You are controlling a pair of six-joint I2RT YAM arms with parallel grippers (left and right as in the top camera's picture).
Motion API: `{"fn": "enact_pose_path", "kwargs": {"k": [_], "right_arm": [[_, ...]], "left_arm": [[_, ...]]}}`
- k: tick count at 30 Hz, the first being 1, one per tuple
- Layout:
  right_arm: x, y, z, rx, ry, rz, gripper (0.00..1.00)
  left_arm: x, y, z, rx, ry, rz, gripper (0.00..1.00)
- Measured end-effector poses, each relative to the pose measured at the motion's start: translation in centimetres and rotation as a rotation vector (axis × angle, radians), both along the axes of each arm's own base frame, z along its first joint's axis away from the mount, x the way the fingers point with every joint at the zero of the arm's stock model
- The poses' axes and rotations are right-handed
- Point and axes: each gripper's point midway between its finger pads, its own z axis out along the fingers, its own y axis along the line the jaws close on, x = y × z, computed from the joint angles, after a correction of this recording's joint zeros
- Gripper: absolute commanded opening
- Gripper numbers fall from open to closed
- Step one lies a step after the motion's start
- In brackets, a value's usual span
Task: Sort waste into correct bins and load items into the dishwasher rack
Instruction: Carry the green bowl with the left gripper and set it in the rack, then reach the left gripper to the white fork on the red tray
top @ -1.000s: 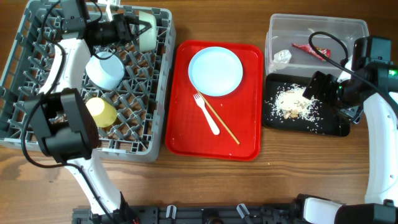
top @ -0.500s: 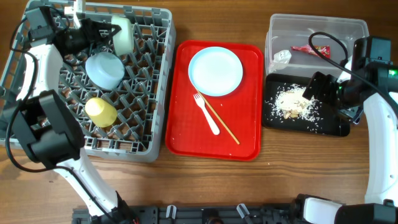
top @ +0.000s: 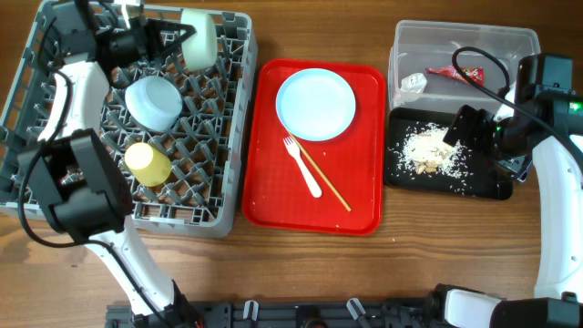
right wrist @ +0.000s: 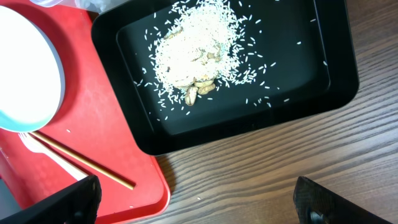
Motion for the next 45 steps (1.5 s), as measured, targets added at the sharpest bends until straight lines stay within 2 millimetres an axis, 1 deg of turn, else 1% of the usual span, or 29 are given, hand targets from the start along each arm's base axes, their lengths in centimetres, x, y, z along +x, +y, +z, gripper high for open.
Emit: {"fn": "enact_pose_path", "kwargs": {"k": [3, 5, 8, 12, 13, 14, 15, 16, 17, 18, 20, 22, 23, 26, 28, 30, 31, 32, 34, 35, 36, 38, 40, 41, 42, 43, 44, 45], "right_arm": [[0.0, 0.0, 0.0, 0.0, 0.0, 0.0, 1.0], [0.0, 0.0, 0.0, 0.0, 0.001, 0.0, 1.0], [0.0, 0.0, 0.0, 0.0, 0.001, 0.0, 1.0], [-0.1, 0.0, 0.0, 0.001, 0.004, 0.0, 1.0], [-0.1, 0.0, 0.0, 0.001, 0.004, 0.0, 1.0], [-0.1, 0.0, 0.0, 0.001, 0.004, 0.0, 1.0], [-0.1, 0.0, 0.0, 0.001, 0.005, 0.0, 1.0], [-0.2, 0.1, 0.0, 0.003, 0.007, 0.0, 1.0], [-0.2, 0.1, 0.0, 0.005, 0.008, 0.001, 1.0], [-0.2, 0.1, 0.0, 0.005, 0.007, 0.001, 1.0], [-0.2, 0.1, 0.0, 0.005, 0.007, 0.001, 1.0], [-0.2, 0.1, 0.0, 0.005, 0.008, 0.001, 1.0], [-0.2, 0.1, 0.0, 0.005, 0.007, 0.001, 1.0], [-0.2, 0.1, 0.0, 0.005, 0.008, 0.001, 1.0], [-0.2, 0.1, 0.0, 0.005, 0.008, 0.001, 1.0], [-0.2, 0.1, 0.0, 0.005, 0.008, 0.001, 1.0], [-0.2, 0.1, 0.0, 0.006, 0.007, 0.001, 1.0], [-0.2, 0.1, 0.0, 0.005, 0.008, 0.001, 1.0], [-0.2, 0.1, 0.0, 0.005, 0.008, 0.001, 1.0], [-0.2, 0.1, 0.0, 0.006, 0.008, 0.001, 1.0], [-0.2, 0.1, 0.0, 0.006, 0.01, 0.001, 1.0], [-0.3, 0.1, 0.0, 0.006, 0.01, 0.001, 1.0], [-0.3, 0.1, -0.1, 0.007, 0.012, 0.001, 1.0], [-0.3, 0.1, -0.1, 0.007, 0.013, 0.001, 1.0], [-0.3, 0.1, -0.1, 0.007, 0.013, 0.001, 1.0], [-0.4, 0.1, -0.1, 0.007, 0.013, 0.001, 1.0], [-0.3, 0.1, 0.0, 0.007, 0.013, 0.001, 1.0], [-0.4, 0.1, -0.1, 0.007, 0.014, 0.001, 1.0]], "left_arm": [[0.4, -1.6, -0.5, 0.029, 0.009, 0.001, 0.04], [0.6, -2.0, -0.8, 0.046, 0.014, 0.009, 0.04], [1.2, -1.8, -1.5, 0.074, 0.026, 0.043, 0.04], [1.6, -1.1, -3.9, 0.078, 0.102, 0.068, 0.04], [1.6, -1.0, -3.9, 0.074, 0.102, 0.068, 0.05], [1.6, -0.8, -3.9, 0.075, 0.101, 0.073, 0.12], [1.7, -0.3, -4.0, 0.078, 0.107, 0.086, 0.22], [1.9, 0.3, -4.2, 0.087, 0.116, 0.109, 0.28], [2.1, 1.0, -4.4, 0.093, 0.126, 0.129, 0.32], [2.3, 2.0, -5.0, 0.104, 0.149, 0.162, 0.45], [2.5, 3.9, -5.8, 0.115, 0.176, 0.211, 0.57], [2.7, 6.7, -6.6, 0.122, 0.202, 0.275, 0.59], [2.7, 7.2, -6.6, 0.124, 0.202, 0.285, 0.59], [2.5, 9.7, -6.6, 0.119, 0.202, 0.331, 0.61], [2.6, 10.8, -6.2, 0.122, 0.183, 0.354, 0.63], [2.5, 11.3, -5.0, 0.131, 0.147, 0.366, 0.66], [2.4, 11.3, -3.9, 0.139, 0.123, 0.372, 0.65], [2.2, 11.3, -2.3, 0.15, 0.094, 0.379, 0.65], [1.4, 10.9, 0.1, 0.172, 0.071, 0.393, 0.65], [0.4, 10.3, 2.3, 0.211, 0.066, 0.415, 0.66], [-0.2, 9.7, 3.4, 0.253, 0.062, 0.433, 0.68], [-1.7, 7.9, 3.8, 0.356, 0.125, 0.461, 0.7], [-3.5, 4.8, 2.7, 0.489, 0.209, 0.456, 0.67], [-4.5, 3.0, 2.1, 0.543, 0.25, 0.432, 0.67], [-6.0, 1.3, 0.8, 0.622, 0.313, 0.407, 0.74], [-7.5, -0.4, -0.4, 0.696, 0.372, 0.377, 1.0], [-9.1, -2.2, -1.6, 0.781, 0.429, 0.342, 1.0], [-10.3, -3.6, -2.3, 0.834, 0.457, 0.311, 1.0]]}}
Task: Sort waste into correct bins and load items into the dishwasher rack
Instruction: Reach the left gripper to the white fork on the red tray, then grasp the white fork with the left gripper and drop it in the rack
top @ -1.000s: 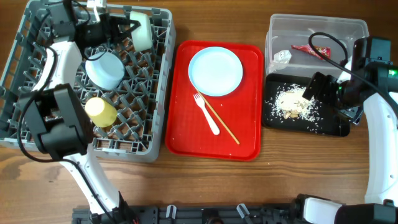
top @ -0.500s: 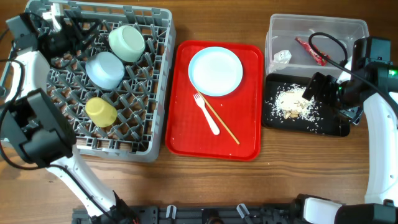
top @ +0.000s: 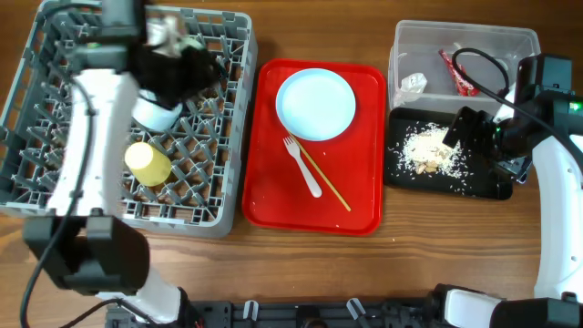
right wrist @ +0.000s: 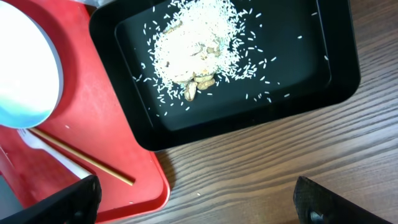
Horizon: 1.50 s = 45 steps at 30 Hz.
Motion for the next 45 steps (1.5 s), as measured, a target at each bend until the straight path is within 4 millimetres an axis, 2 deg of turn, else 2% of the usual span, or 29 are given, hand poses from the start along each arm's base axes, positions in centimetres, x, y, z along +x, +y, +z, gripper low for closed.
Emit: {"fn": "enact_pose_path", "kwargs": {"k": [2, 5, 7, 10, 13, 15, 21, 26, 28, 30, 32, 36, 45], "right_arm": [[0.0, 0.0, 0.0, -0.001, -0.001, 0.003, 1.0], [0.0, 0.0, 0.0, -0.001, -0.001, 0.004, 1.0], [0.0, 0.0, 0.0, -0.002, -0.001, 0.007, 1.0], [0.0, 0.0, 0.0, -0.002, -0.001, 0.007, 1.0], [0.0, 0.0, 0.0, -0.002, -0.001, 0.007, 1.0], [0.0, 0.0, 0.0, -0.002, 0.0, 0.007, 1.0], [-0.1, 0.0, 0.0, 0.0, 0.005, 0.007, 1.0], [-0.2, 0.0, 0.0, 0.0, 0.006, 0.007, 1.0], [-0.2, 0.0, 0.0, 0.0, 0.007, 0.007, 1.0], [-0.2, 0.0, 0.0, 0.0, 0.007, 0.007, 1.0], [-0.2, 0.0, 0.0, 0.0, 0.009, 0.007, 1.0], [-0.2, 0.0, 0.0, 0.0, 0.01, 0.007, 1.0], [-0.3, 0.0, -0.1, 0.0, 0.01, 0.007, 1.0]], "left_arm": [[-2.0, -2.8, -0.9, 0.071, 0.056, -0.062, 1.0], [-3.6, -6.9, -1.3, 0.122, 0.055, -0.159, 0.97], [-4.4, -8.6, -1.6, 0.165, 0.064, -0.152, 0.97], [-5.2, -9.9, -2.8, 0.234, 0.084, -0.091, 0.97], [-5.7, -11.5, -6.0, 0.285, 0.123, -0.074, 0.96], [-6.3, -12.7, -9.7, 0.325, 0.174, -0.086, 0.96], [-6.9, -13.1, -16.5, 0.403, 0.302, -0.071, 0.97], [-7.0, -12.8, -19.7, 0.444, 0.351, -0.066, 0.97], [-6.9, -13.0, -20.0, 0.441, 0.349, -0.068, 0.95], [-6.9, -12.9, -20.0, 0.442, 0.35, -0.067, 0.77], [-6.9, -12.9, -20.0, 0.443, 0.348, -0.066, 0.64], [-6.7, -13.1, -20.0, 0.438, 0.34, -0.059, 0.56], [-4.7, -13.3, -20.0, 0.422, 0.27, -0.005, 0.51]]}}
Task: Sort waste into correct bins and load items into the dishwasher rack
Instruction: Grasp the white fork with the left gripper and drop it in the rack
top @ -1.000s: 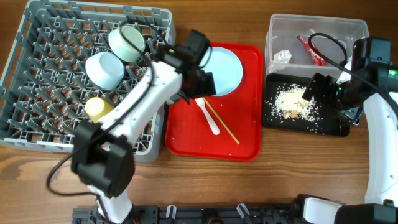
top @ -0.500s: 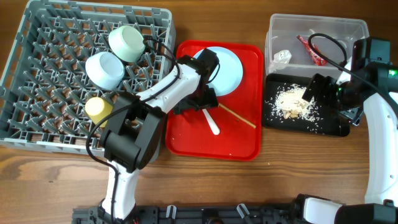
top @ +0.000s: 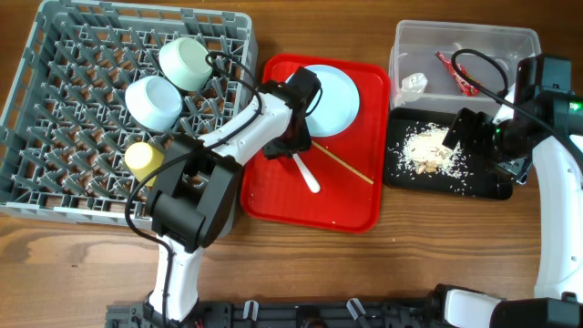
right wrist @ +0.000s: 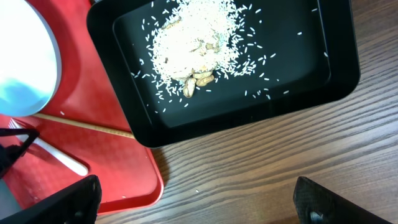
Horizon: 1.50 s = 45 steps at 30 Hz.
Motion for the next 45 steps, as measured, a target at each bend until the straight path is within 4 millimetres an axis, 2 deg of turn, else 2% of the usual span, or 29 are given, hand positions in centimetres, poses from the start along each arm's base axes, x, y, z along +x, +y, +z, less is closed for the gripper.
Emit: {"fn": "enact_pose_path", "kwargs": {"k": [3, 5, 10, 15, 21, 30, 33, 37, 38, 40, 42, 45], "right_arm": [[0.0, 0.0, 0.0, 0.0, 0.0, 0.0, 1.0], [0.0, 0.0, 0.0, 0.0, 0.0, 0.0, 1.0], [0.0, 0.0, 0.0, 0.0, 0.0, 0.0, 1.0], [0.0, 0.0, 0.0, 0.0, 0.0, 0.0, 1.0], [0.0, 0.0, 0.0, 0.0, 0.0, 0.0, 1.0], [0.0, 0.0, 0.0, 0.0, 0.0, 0.0, 0.99], [0.0, 0.0, 0.0, 0.0, 0.001, 0.0, 1.0], [-0.1, 0.0, 0.0, 0.001, 0.005, 0.0, 1.0], [-0.2, 0.0, 0.0, 0.001, 0.007, 0.0, 1.0], [-0.2, 0.0, 0.0, 0.002, 0.007, 0.0, 1.0], [-0.2, 0.0, 0.0, 0.002, 0.007, 0.0, 1.0], [-0.2, 0.0, 0.0, 0.002, 0.007, 0.0, 1.0]], "left_arm": [[0.7, -0.2, 0.1, -0.009, -0.026, 0.028, 0.5], [0.9, -0.2, 0.1, -0.01, -0.038, 0.038, 0.43], [1.5, -0.4, 0.2, -0.019, -0.06, 0.049, 0.39], [1.8, -0.5, 0.2, -0.025, -0.072, 0.054, 0.29], [2.0, -0.5, 0.2, -0.029, -0.078, 0.059, 0.23], [1.9, -0.5, 0.5, -0.034, -0.08, 0.051, 0.21], [2.0, -0.6, 4.0, -0.058, -0.137, -0.027, 0.19], [1.8, 0.1, 11.5, -0.097, -0.27, -0.171, 0.14], [1.8, 1.1, 13.8, -0.098, -0.313, -0.207, 0.14], [2.3, 3.0, 16.2, -0.091, -0.37, -0.223, 0.13], [3.2, 5.9, 18.5, -0.061, -0.435, -0.241, 0.1], [4.7, 10.4, 20.1, 0.0, -0.494, -0.246, 0.09]]}}
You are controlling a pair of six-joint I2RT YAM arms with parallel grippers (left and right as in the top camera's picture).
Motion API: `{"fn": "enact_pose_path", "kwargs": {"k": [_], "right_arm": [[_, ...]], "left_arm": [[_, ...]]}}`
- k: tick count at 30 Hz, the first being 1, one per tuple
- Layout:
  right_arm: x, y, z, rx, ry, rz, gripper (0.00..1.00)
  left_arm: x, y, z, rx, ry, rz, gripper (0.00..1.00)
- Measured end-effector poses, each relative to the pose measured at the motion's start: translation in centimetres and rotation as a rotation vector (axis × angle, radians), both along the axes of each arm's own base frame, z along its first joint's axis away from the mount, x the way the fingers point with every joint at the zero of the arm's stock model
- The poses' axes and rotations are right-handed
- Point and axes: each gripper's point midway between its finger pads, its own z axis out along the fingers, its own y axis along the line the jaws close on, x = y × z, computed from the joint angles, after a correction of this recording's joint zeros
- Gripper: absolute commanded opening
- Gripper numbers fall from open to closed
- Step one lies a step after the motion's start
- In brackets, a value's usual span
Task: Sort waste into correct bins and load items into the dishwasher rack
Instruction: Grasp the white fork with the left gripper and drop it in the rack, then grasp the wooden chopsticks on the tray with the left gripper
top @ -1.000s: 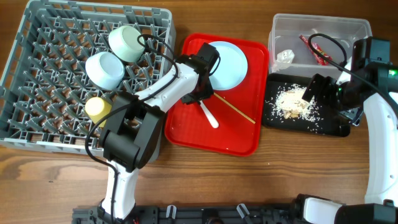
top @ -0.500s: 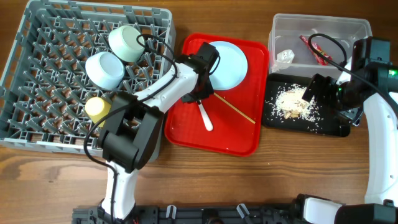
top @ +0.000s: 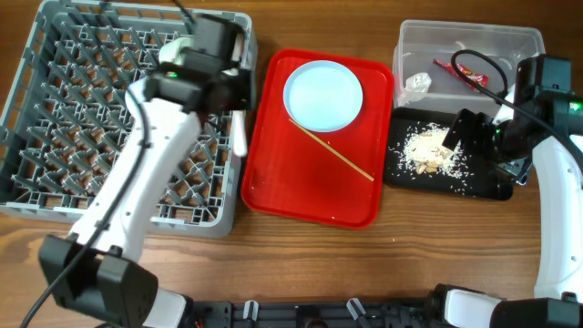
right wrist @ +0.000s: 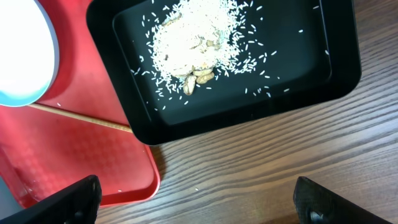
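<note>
My left gripper (top: 234,98) is over the right edge of the grey dishwasher rack (top: 55,118), shut on a white plastic fork (top: 239,137) that points toward the table's near edge. The red tray (top: 273,182) holds a light blue plate (top: 323,96) and one wooden chopstick (top: 332,152). My left arm hides the cups in the rack. My right gripper (top: 463,129) hangs open over the black tray of rice (top: 474,182). In the right wrist view the right gripper (right wrist: 196,199) has nothing between its wide-apart fingertips (right wrist: 68,199), above bare wood beside the black tray (right wrist: 311,74).
A clear bin (top: 492,41) at the back right holds a red wrapper (top: 460,71) and crumpled white paper (top: 419,82). Rice and some nuts (right wrist: 199,46) lie in the black tray. Bare wooden table (top: 437,246) runs along the front.
My left gripper was down on the red tray at the fork; now it is at the rack's right edge with the fork in it. The tray and plate sit slightly shifted. Right arm unchanged.
My left gripper was at the rack's back left by a pale cup, then over the rack's middle near the white bowl. Then it was on the red tray at the fork, with the cups standing in the rack. Now it holds the fork at the rack's edge.
</note>
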Motion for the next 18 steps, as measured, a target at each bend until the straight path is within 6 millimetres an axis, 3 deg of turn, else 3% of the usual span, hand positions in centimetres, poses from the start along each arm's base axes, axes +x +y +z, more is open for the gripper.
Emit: {"fn": "enact_pose_path", "kwargs": {"k": [4, 8, 9, 11, 12, 18], "right_arm": [[0.0, 0.0, 0.0, 0.002, 0.001, 0.0, 1.0], [-0.1, 0.1, 0.0, 0.003, 0.003, 0.0, 1.0], [-0.1, 0.1, 0.0, 0.003, 0.003, 0.0, 1.0], [-0.1, 0.1, 0.0, 0.004, 0.006, 0.0, 1.0], [-0.2, 0.1, 0.0, 0.004, 0.007, 0.0, 1.0], [-0.2, 0.1, 0.0, 0.004, 0.007, 0.0, 1.0]], "left_arm": [[1.5, 3.7, -0.5, 0.042, -0.009, 0.029, 0.08], [2.4, 4.1, -3.2, 0.064, 0.044, 0.024, 0.13], [2.5, 4.0, -4.2, 0.07, 0.067, 0.021, 0.25], [2.7, 4.0, -6.1, 0.081, 0.111, 0.017, 0.38], [2.7, 4.0, -6.5, 0.084, 0.122, 0.014, 0.52], [2.5, 3.1, -6.3, 0.058, 0.122, -0.017, 0.68]]}}
